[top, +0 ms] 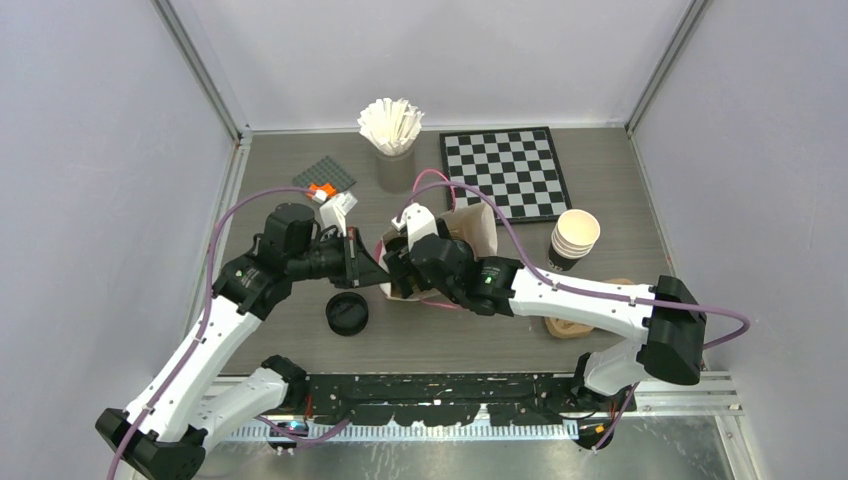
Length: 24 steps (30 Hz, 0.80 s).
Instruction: Pack the takeout coffee
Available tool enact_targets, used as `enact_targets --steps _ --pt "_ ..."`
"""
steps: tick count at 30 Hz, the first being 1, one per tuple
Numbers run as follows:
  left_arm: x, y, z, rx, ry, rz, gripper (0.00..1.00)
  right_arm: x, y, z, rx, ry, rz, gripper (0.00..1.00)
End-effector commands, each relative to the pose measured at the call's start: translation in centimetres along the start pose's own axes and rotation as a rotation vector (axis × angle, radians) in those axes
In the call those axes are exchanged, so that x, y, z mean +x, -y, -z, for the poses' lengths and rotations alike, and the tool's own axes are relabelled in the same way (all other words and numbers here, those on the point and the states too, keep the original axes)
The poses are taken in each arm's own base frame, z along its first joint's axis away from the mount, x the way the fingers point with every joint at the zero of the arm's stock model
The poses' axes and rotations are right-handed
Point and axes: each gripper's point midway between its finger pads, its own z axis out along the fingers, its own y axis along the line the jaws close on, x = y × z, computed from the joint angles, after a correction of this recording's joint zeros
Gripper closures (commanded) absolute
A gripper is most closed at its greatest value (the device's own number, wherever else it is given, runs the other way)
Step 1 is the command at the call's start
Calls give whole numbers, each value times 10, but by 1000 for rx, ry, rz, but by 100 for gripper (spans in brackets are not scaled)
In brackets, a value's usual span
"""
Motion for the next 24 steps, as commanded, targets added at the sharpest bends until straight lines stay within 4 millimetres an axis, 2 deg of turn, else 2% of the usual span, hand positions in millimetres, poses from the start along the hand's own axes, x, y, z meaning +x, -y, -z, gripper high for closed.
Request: enact_targets --steps 1,11,19,24 --pt "2 0 7 -10 -5 -56 100 -11 -12 0 -60 78 -60 12" --pt "1 -1 9 -27 0 -53 100 -2 1 -9 15 81 -22 9" --pt "2 -1 14 -38 14 -45 100 6 -1 -15 16 52 -6 8" --pt "2 -1 15 -41 16 -36 100 11 0 -18 32 35 -8 15"
